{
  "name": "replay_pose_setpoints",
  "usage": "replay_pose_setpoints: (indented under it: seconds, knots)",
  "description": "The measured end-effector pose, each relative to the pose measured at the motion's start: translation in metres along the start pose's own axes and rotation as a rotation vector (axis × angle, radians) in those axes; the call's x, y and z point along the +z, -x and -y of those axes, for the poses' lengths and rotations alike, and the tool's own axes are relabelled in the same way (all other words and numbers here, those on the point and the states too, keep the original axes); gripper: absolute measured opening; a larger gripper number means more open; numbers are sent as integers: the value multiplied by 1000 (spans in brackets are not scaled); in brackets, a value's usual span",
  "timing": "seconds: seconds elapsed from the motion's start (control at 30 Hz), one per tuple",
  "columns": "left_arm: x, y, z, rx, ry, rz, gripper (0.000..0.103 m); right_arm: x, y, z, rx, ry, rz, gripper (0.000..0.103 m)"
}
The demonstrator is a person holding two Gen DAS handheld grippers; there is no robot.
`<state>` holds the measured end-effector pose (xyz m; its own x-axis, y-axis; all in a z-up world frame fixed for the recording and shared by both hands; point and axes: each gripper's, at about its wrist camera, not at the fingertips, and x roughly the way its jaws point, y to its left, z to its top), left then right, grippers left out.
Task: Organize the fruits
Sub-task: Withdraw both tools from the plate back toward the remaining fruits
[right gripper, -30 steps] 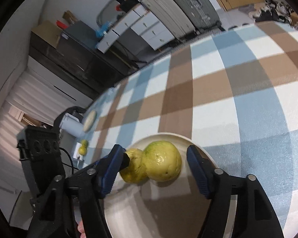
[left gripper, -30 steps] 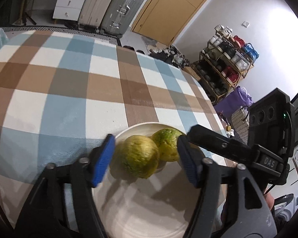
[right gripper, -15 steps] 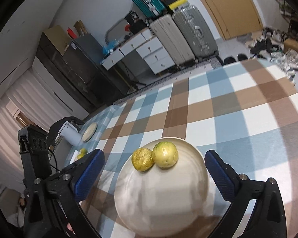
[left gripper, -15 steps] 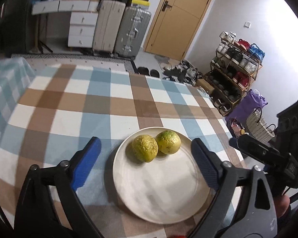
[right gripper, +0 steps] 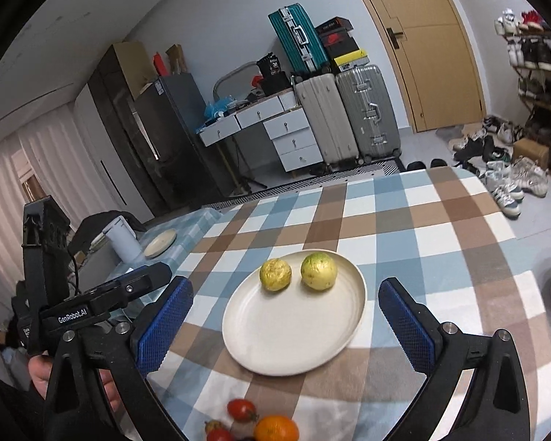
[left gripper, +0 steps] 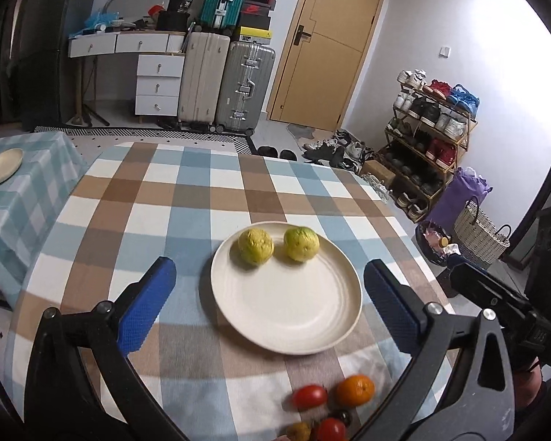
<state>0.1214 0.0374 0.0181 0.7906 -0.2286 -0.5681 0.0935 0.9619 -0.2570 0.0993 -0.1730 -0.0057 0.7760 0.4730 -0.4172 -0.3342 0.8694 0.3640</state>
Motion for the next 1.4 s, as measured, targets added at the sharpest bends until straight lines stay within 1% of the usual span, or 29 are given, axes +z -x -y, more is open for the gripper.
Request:
replay_pose_setpoints:
  seconds: [0.13,0.23,0.27,0.43,0.6,0.73,0.9,1.1,1.3,1.4]
  knots:
    - [-15,23,4,12,-11,11,102,-13,19,-13,-37,46,15,103]
    - [-28,41,8,64,-34,37,102,-24,32,-21,-54,70,22,103]
    - [-30,46,9,69,-37,42,102,-29,37,-24,-61,77,22,103]
    - [-52,70,10,57,-27,46,102,-51,51,-35,-91,123,22,103]
    - [-85,82,12,45,-14,17,102,-76,59,-38,-42,114,-12,103]
    - [-112,83,9,39,-2,-22,102,-95,62,-44,-42,139,-43,103]
    - [-132,78,3,29,21,-61,102,-117,67,-50,-29,162,-67,103]
    - [-147,75,1,20,35,-70,102,-143,68,-53,-19,200,-121,103]
    - [-158,69,-2,17,42,-94,102,-165,61,-48,0,179,-184,102]
    - [-160,68,-3,20,44,-103,102,-173,57,-46,11,175,-214,97]
